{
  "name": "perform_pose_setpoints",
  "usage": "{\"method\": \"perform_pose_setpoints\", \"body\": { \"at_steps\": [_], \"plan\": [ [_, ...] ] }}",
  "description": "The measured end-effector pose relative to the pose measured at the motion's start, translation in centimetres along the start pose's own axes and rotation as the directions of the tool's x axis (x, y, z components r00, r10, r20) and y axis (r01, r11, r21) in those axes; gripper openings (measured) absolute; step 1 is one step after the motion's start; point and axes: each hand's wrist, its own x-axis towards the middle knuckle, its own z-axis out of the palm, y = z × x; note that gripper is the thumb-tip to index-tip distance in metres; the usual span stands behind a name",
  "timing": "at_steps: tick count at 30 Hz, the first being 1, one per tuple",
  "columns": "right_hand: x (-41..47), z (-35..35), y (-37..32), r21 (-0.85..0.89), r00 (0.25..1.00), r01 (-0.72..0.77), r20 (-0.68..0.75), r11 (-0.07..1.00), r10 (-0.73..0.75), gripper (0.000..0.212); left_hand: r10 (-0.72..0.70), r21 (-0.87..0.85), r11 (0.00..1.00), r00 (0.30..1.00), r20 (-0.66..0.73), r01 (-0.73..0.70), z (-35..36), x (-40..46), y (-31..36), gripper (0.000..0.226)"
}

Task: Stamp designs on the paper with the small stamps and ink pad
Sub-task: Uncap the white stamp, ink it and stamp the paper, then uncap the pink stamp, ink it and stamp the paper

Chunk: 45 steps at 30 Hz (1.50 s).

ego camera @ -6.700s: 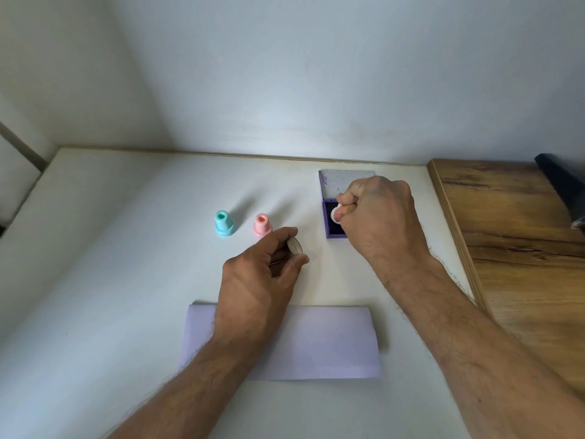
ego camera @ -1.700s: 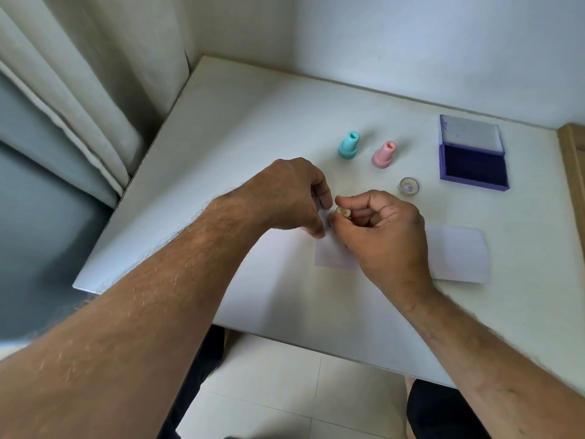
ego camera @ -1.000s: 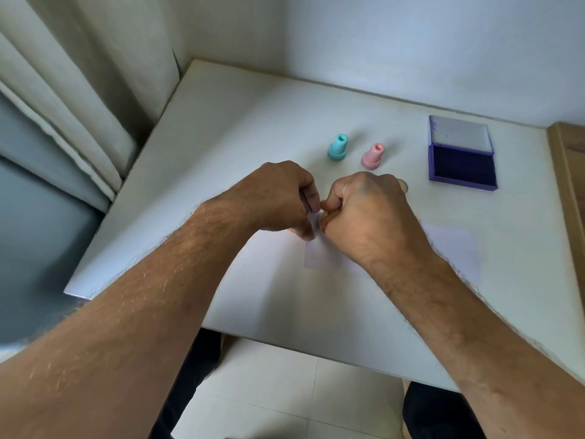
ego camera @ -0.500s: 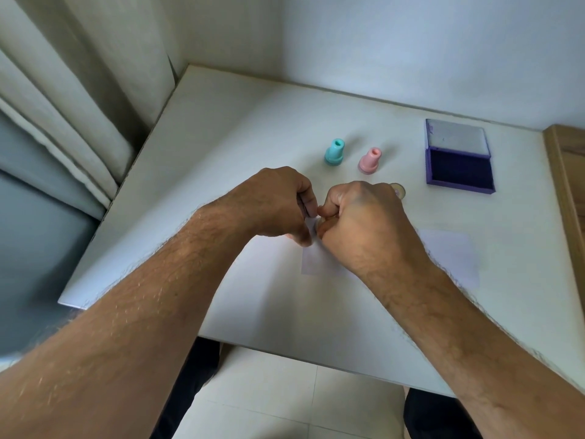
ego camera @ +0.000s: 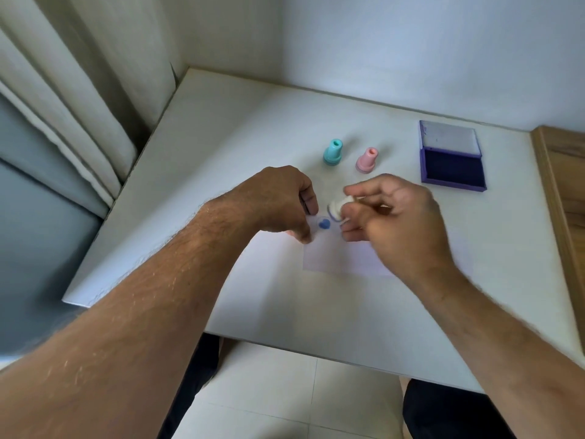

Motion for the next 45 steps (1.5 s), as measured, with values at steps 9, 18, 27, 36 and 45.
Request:
{"method": "perform_pose_setpoints", "body": {
  "at_steps": [9, 18, 27, 36, 45],
  "plan": [
    [-1.1, -2.3, 0.0, 0.542, 0.921, -0.307, -0.037, 0.782, 0.388, 0.014, -0.013, -0.041, 0.999, 1.0, 0.01, 0.014, -0.2, -0.5, 0.1, 0.036],
    [0.5, -2.6, 0.6, 0.56, 0.912, -0.286, -0.09, 0.777, 0.401, 0.017, -0.024, -0.066, 0.998, 0.999, -0.021, 0.023, -1.9, -0.7, 1.0, 0.033],
    [1.6, -2.4, 1.3, 0.631, 0.908, -0.22, -0.147, 0.744, 0.393, 0.012, -0.049, -0.219, 0.975, 0.949, -0.311, -0.021, -0.7, 0.7, 3.7, 0.027],
    [2.7, -5.1, 2.3, 0.723, 0.818, -0.094, -0.336, 0.684, 0.468, 0.011, 0.077, -0.18, 0.967, 0.877, -0.475, -0.182, 4.2, 2.2, 7.9, 0.02],
    [2.9, -6.1, 3.1, 0.699, 0.778, -0.098, -0.39, 0.708, 0.493, 0.018, 0.169, 0.232, 0.969, 0.902, -0.398, -0.079, 6.8, 4.0, 10.8, 0.028]
  ]
}}
